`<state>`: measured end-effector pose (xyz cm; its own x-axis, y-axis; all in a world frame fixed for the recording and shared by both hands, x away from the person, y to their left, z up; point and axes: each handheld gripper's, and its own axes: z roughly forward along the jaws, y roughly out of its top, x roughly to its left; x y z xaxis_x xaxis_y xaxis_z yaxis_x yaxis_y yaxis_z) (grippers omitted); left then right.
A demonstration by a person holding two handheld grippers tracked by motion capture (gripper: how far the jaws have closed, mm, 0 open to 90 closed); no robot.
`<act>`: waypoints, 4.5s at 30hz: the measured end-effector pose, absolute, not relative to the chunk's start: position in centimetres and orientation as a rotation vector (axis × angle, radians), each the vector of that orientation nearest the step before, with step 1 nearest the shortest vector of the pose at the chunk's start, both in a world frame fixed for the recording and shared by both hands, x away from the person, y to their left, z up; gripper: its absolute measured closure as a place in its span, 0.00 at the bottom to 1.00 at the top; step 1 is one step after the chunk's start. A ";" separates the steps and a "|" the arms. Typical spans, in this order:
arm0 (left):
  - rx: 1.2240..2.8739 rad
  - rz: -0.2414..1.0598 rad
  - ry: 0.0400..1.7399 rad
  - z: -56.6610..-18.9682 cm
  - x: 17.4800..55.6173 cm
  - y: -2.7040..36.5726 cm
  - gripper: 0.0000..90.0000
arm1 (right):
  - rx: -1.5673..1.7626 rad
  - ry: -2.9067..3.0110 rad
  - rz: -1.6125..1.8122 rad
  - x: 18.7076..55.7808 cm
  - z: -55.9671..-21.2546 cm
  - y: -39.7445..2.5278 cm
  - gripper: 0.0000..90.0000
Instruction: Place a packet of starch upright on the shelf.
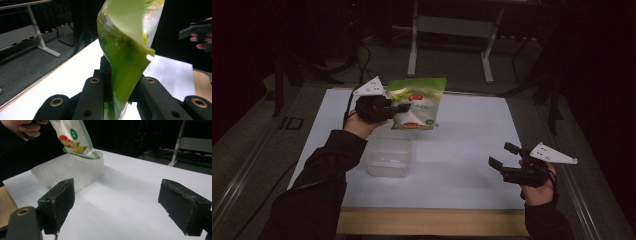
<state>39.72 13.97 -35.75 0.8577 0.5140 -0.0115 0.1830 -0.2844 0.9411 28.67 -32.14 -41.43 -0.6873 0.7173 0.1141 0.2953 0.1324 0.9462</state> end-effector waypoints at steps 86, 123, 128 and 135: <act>1.866 0.301 0.805 -44.4 36.1 22.4 0.01 | 0.984 2.142 1.582 29.0 -43.3 -31.3 0.15; 1.827 0.103 0.430 -42.1 27.8 12.9 0.01 | 0.971 2.151 1.590 28.9 -43.8 -31.0 0.15; 1.821 0.091 0.404 -42.2 27.0 11.2 0.01 | 0.958 2.162 1.585 28.8 -43.9 -30.8 0.15; 1.821 0.039 0.352 -42.6 26.2 8.7 0.01 | 0.959 2.170 1.596 28.7 -44.1 -30.7 0.15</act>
<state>26.18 8.66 -42.57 0.9534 0.2583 -0.1558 0.2183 -0.2345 0.9473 28.72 -30.68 -44.05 -0.7400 0.6543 0.1559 0.3435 0.1685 0.9239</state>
